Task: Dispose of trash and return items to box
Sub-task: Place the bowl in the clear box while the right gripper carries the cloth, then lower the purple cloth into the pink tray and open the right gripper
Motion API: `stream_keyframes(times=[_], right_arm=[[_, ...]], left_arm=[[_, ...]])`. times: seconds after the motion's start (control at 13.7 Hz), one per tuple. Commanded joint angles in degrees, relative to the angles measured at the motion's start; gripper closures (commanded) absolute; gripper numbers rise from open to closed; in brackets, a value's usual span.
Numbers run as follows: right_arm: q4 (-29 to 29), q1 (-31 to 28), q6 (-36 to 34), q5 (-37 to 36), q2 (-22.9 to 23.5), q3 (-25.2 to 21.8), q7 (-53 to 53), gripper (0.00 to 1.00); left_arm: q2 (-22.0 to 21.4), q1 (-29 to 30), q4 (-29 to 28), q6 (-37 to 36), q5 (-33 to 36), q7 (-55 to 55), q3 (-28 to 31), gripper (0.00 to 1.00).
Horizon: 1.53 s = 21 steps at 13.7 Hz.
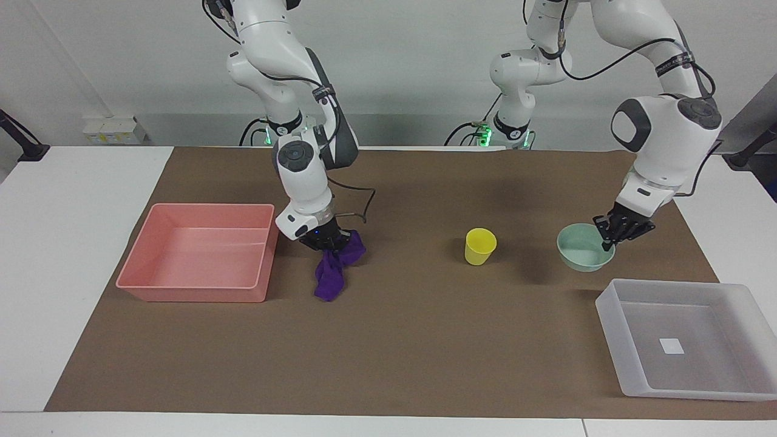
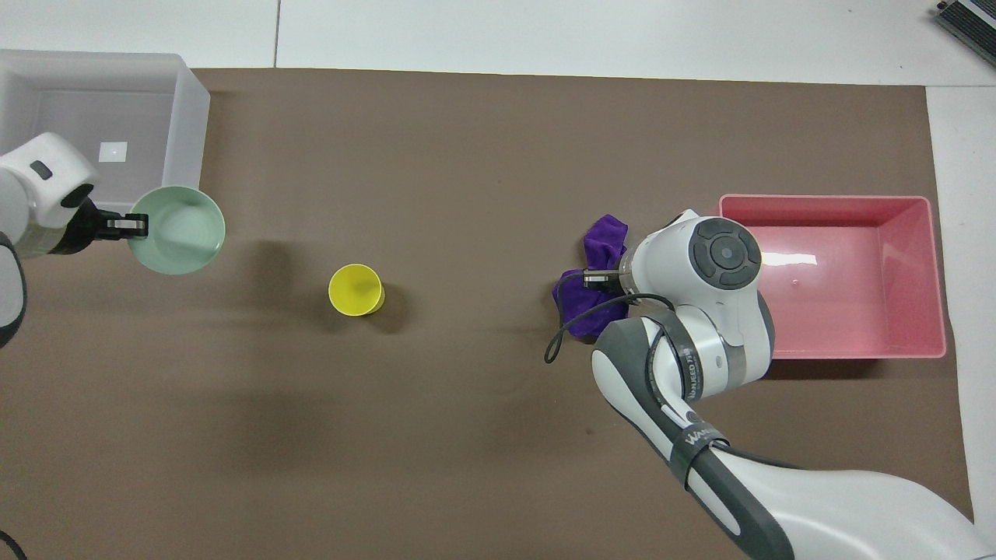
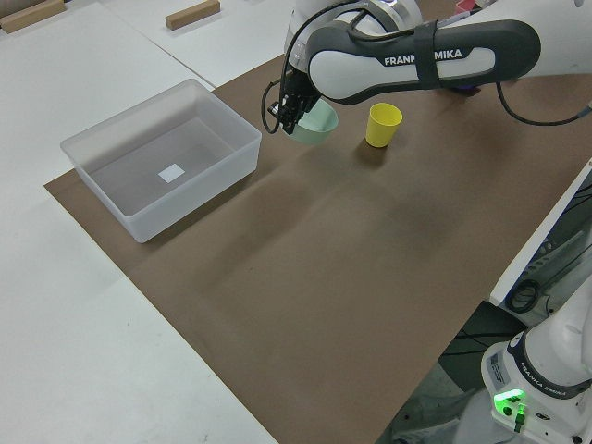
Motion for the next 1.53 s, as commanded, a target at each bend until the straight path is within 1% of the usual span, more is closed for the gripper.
stream_keyframes(times=[0.0,0.07,0.22,0.29,0.36,0.51,0.58,0.73,0.87,0.95,1.02,1.17,1.24,1.31,1.38,1.46], right_arm=[[3.5,1.1,-7.4,-2.0,-4.0,0.2,4.9,1.0],[4.9,1.1,-10.3,-3.2,-5.4,0.2,6.7,1.0],[6.9,1.1,-14.8,-4.4,-7.9,0.2,7.7,1.0],[7.4,0.5,-15.9,-4.6,-9.3,0.0,7.7,1.0],[7.3,-0.1,-16.2,-4.7,-11.3,-0.5,7.4,1.0],[7.4,-5.2,-17.9,-6.9,-14.3,-0.3,6.8,1.0],[7.3,-7.2,-18.0,-8.0,-15.0,-0.4,6.3,1.0],[7.1,-11.8,-17.7,-8.3,-15.0,-0.3,2.8,1.0],[6.4,-16.8,-16.9,-8.3,-15.0,-0.4,-4.6,1.0],[5.9,-19.4,-16.6,-8.3,-14.9,-0.4,-8.8,1.0],[4.6,-21.4,-15.5,-8.3,-14.5,-0.4,-10.9,1.0],[0.9,-23.8,-12.1,-8.3,-13.8,-0.4,-13.4,1.0],[-0.5,-24.2,-9.9,-8.3,-12.5,-0.4,-13.7,1.0],[-1.8,-24.4,-8.0,-8.2,-11.4,-0.4,-13.6,1.0],[-3.1,-24.7,-5.9,-8.2,-10.5,-0.4,-13.3,1.0],[-4.3,-24.9,-3.6,-8.2,-9.5,-0.3,-13.0,1.0]], left_arm=[[6.9,2.7,10.9,-0.9,0.1,-0.1,-0.4,1.0],[8.8,3.5,14.3,-1.1,0.4,-0.1,-0.4,1.0],[12.9,4.7,18.1,-0.8,0.4,-0.1,-0.3,1.0],[15.3,5.3,20.6,-0.7,0.5,-0.2,-0.3,1.0],[18.1,5.4,24.3,-0.8,0.4,-0.2,-0.3,1.0],[24.0,5.9,31.5,-2.0,1.8,-0.3,0.0,1.0],[26.2,6.0,33.5,-1.8,2.7,-0.3,0.2,1.0],[30.9,6.7,38.4,-1.6,2.9,-0.4,1.1,1.0],[32.7,6.6,38.0,-0.6,2.9,-0.5,1.8,1.0],[32.9,6.6,36.7,0.5,2.8,-0.5,1.8,1.0],[32.6,6.7,34.9,1.5,2.8,-0.6,1.9,1.0],[31.2,7.4,30.7,5.0,3.1,-0.4,2.1,1.0],[30.7,7.4,29.1,5.3,3.1,-0.4,2.1,1.0],[30.2,7.3,28.9,4.6,3.1,-0.2,2.0,1.0],[30.1,7.2,29.1,3.9,3.1,0.2,2.0,0.97],[30.1,7.1,29.7,2.3,3.3,0.2,2.0,0.8]])
